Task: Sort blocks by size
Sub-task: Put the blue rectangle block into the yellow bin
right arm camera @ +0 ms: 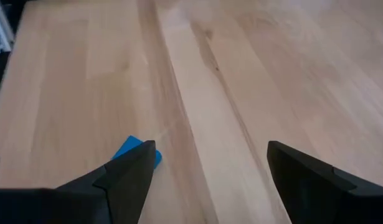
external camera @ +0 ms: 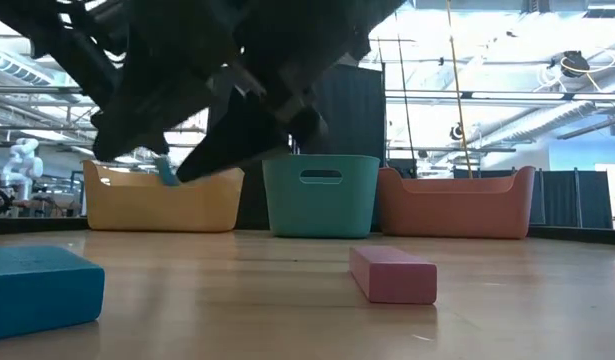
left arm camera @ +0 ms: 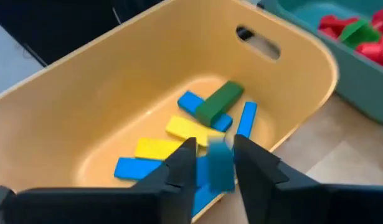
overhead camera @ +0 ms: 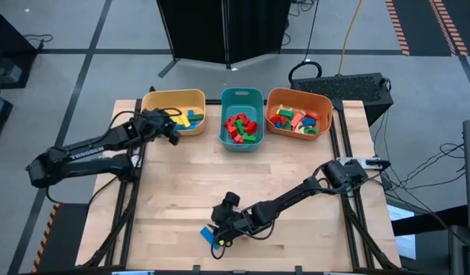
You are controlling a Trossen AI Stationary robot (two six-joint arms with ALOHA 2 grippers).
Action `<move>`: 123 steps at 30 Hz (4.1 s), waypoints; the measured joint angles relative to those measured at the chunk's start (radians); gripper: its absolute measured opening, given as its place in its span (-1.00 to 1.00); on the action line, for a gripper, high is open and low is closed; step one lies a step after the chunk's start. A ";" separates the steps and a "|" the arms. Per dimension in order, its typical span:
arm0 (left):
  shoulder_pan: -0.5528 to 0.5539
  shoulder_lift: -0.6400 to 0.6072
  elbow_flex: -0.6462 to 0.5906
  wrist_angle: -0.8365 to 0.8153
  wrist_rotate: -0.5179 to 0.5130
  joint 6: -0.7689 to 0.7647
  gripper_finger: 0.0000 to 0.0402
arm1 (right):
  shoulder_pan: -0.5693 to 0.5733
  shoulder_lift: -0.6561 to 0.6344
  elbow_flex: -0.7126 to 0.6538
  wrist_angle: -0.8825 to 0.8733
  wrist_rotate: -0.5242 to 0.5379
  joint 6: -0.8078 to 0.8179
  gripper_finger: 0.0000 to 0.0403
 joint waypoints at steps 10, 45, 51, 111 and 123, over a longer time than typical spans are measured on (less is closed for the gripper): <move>0.051 0.050 0.000 0.005 0.002 0.000 -0.10 | 0.006 0.014 0.000 0.017 -0.088 0.014 0.46; -0.158 -0.125 0.000 0.022 0.092 -0.084 -0.08 | -0.054 0.066 0.003 0.036 -0.523 -0.260 -0.06; -0.181 -0.125 0.000 0.005 0.092 -0.085 -0.08 | -0.052 0.016 -0.002 -0.099 -0.233 -0.299 -0.05; -1.031 0.239 -0.120 0.373 0.118 0.130 -0.08 | -0.104 0.025 -0.025 -0.107 -0.040 -0.286 -0.42; -1.030 0.454 -0.120 0.511 0.123 0.125 0.06 | -0.104 0.024 -0.025 -0.087 0.036 -0.310 -0.42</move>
